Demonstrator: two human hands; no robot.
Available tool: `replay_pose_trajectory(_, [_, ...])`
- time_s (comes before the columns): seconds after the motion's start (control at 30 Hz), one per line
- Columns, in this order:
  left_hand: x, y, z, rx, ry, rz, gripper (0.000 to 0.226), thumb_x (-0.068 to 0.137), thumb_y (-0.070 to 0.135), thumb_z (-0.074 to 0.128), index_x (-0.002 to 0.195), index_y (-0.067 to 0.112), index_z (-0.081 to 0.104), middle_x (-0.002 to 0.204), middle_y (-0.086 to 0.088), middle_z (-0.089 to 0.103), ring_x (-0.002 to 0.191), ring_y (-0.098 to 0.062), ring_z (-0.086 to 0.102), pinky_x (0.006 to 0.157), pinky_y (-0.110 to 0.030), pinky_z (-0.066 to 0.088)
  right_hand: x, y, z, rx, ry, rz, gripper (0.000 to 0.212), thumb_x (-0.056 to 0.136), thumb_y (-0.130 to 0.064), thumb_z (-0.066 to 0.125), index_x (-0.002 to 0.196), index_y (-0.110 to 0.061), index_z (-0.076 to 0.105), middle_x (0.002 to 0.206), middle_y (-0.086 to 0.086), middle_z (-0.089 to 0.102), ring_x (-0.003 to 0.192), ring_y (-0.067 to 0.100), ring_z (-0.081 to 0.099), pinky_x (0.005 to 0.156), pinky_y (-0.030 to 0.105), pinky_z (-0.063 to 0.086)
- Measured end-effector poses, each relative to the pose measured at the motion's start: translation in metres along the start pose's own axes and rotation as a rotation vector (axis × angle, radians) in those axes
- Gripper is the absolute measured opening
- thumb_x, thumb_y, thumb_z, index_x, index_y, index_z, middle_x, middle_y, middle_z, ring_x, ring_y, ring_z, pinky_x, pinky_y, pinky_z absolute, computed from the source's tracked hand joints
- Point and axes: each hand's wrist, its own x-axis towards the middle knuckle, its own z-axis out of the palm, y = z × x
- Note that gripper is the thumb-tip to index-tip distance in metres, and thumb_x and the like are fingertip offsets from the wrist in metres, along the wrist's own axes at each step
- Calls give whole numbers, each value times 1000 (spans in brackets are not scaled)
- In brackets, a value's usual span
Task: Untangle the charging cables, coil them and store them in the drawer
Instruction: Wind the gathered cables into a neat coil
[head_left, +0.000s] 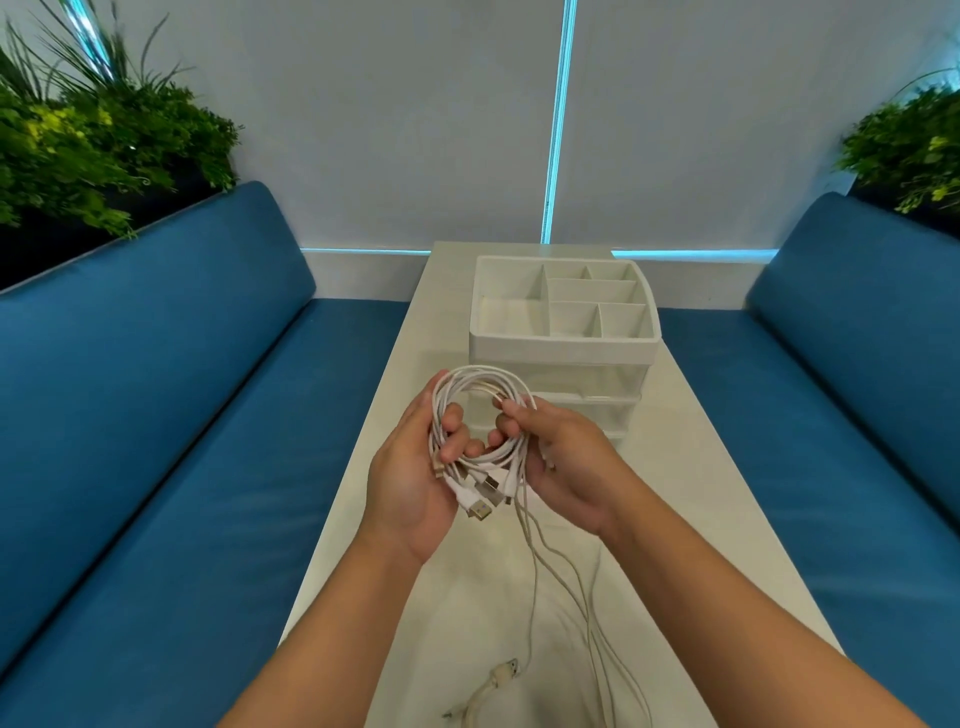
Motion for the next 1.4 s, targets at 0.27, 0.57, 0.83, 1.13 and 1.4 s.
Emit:
replay_pose_trajectory(0.27, [-2,12,12,234,28,59,45,99,47,44,126,15,61,67,0,47,40,-4,36,42,-17,35,8,-7,2,146,-25,121,20,88,-4,48,70,-8,53,56,2,49,55,16,55,69,28,47])
replay_pose_trajectory(0.57, [-4,14,10,380,16,-96,53,91,58,45,83,8,60,48,1,34,42,-11,27,48,-22,36,8,5,-6,92,-23,-60,20,94,1,42,77,-9,46,62,4,43,50,14,40,62,33,45])
replay_pose_trajectory(0.83, [-7,7,4,184,-64,-75,43,102,42,39,82,9,59,53,2,35,48,-11,35,60,-28,42,7,10,-8,-705,-22,-241,17,105,-23,40,98,-18,54,73,-4,51,69,12,60,63,28,47])
replay_pose_trajectory(1.13, [4,34,-8,341,-229,-118,42,83,22,37,92,-1,71,97,-22,69,87,-29,64,82,-39,55,6,-21,1,-1097,-164,-362,15,105,-23,39,94,-20,48,75,-3,50,70,13,49,69,38,46])
replay_pose_trajectory(1.4, [14,75,20,801,-236,-264,80,97,61,30,101,-8,72,82,-18,68,82,-31,65,76,-32,59,-1,-44,10,-1301,-306,-391,11,105,-27,35,99,-25,45,76,-6,51,66,5,48,64,20,44])
